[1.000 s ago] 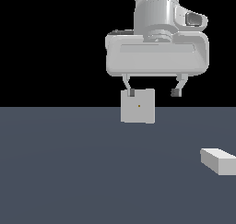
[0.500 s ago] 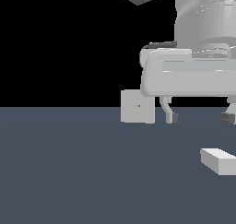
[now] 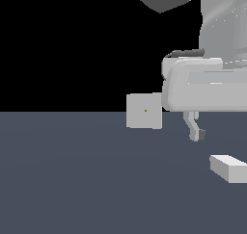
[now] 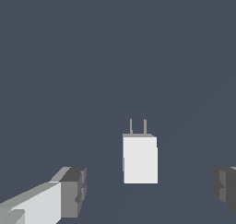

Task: Plug the charger into the wall socket.

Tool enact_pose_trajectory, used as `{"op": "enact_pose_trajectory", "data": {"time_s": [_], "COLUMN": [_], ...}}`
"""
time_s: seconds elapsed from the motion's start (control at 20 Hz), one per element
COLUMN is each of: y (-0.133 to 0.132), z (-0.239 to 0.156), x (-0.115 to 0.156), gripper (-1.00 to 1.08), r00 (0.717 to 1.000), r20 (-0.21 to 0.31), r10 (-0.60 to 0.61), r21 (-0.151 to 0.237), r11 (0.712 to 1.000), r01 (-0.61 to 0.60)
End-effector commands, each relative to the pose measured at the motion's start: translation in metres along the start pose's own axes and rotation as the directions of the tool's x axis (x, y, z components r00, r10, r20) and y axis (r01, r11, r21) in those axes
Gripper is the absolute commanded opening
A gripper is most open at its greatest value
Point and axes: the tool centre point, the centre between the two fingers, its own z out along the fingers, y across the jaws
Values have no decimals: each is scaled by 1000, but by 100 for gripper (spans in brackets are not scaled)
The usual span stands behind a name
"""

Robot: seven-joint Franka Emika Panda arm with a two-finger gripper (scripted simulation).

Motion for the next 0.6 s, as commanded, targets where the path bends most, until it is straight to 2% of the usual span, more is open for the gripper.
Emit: {"op": "enact_pose_trajectory", "data": {"time_s": [0.0,0.55], "y": [0,0], "z": [1,41], "x": [0,-4], "gripper": [100,100], "r00": [1000,1000], "r20": [0,-1], "r10": [-1,-1], "r21": [0,1], "r11": [1000,1000], "r01": [1,1]}}
